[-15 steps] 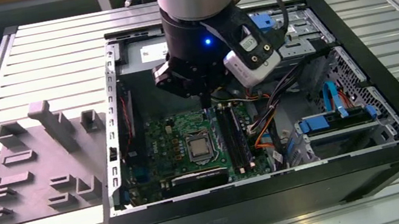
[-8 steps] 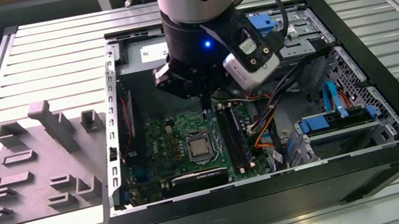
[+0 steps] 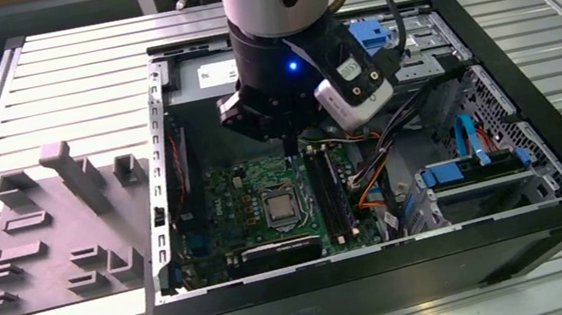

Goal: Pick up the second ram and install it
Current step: 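Insert the second ram into the second slot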

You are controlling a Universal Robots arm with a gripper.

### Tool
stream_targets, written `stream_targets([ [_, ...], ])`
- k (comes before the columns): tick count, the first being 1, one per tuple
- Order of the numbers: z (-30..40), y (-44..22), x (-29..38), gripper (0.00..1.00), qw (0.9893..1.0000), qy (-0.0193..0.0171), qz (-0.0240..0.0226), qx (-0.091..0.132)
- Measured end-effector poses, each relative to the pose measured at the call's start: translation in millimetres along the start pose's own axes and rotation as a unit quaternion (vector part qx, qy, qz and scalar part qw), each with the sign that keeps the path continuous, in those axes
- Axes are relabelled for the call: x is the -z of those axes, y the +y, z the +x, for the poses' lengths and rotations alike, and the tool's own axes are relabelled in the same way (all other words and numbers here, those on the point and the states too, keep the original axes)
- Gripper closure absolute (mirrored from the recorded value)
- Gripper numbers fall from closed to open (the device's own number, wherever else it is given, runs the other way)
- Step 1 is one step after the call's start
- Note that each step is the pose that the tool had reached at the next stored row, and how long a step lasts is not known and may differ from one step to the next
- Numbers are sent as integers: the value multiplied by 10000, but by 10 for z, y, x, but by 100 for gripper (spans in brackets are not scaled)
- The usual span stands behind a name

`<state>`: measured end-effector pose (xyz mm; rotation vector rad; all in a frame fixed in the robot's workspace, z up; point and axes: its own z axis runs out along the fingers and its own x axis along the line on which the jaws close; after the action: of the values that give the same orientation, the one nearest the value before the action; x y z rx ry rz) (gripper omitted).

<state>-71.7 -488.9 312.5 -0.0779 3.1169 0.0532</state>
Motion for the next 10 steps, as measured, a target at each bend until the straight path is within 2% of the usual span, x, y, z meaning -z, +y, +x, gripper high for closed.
stream_targets([
  [10, 0, -1, -37, 88, 10000, -1, 0, -5],
])
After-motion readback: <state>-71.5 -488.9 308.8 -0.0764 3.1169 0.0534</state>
